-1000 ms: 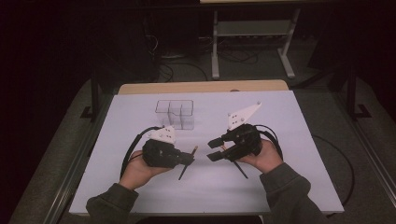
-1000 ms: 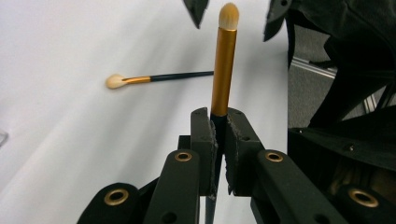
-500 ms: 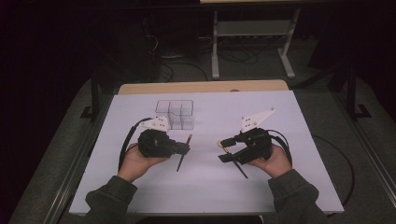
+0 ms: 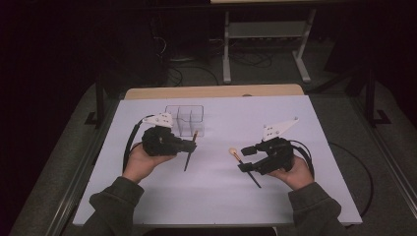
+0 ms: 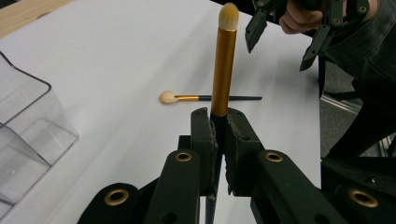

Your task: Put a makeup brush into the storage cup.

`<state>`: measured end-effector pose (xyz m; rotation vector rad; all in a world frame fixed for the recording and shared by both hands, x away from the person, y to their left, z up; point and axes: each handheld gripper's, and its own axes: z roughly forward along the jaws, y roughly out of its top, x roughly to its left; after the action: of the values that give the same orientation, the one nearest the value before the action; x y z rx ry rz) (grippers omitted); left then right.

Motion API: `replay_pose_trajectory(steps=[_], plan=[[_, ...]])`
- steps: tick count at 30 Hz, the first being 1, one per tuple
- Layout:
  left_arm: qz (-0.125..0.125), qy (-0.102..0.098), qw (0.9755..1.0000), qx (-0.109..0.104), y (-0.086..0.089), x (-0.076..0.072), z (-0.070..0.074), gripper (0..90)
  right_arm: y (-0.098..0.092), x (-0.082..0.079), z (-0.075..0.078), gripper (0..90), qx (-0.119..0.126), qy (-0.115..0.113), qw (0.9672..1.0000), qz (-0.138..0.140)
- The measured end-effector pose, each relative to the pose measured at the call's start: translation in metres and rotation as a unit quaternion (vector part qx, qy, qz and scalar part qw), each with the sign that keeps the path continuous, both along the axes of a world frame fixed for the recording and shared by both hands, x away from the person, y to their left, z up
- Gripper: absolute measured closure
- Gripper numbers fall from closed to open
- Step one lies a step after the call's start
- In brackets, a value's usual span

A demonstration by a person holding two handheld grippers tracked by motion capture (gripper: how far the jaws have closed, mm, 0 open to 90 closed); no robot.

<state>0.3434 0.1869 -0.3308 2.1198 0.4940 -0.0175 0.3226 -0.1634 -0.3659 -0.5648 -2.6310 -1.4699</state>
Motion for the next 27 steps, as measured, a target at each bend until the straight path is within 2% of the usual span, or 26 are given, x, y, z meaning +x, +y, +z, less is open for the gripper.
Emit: replay_pose_trajectory(steps=[9, 14, 27], plan=[[0.005, -0.001, 1.0000, -0.002, 0.002, 0.004, 0.002, 83.1, -0.006, -0.001, -0.003, 31.4, -0.001, 0.004, 0.9999, -0.014], [0.011, 0.001, 0.9999, -0.010, 0.004, 0.006, 0.002, 83.0, -0.011, -0.003, -0.007, 30.0, -0.004, 0.003, 0.9998, -0.021], [0.018, -0.003, 0.9998, -0.011, 0.008, 0.010, 0.006, 83.1, -0.023, -0.005, -0.014, 28.2, -0.009, 0.007, 0.9992, -0.039]])
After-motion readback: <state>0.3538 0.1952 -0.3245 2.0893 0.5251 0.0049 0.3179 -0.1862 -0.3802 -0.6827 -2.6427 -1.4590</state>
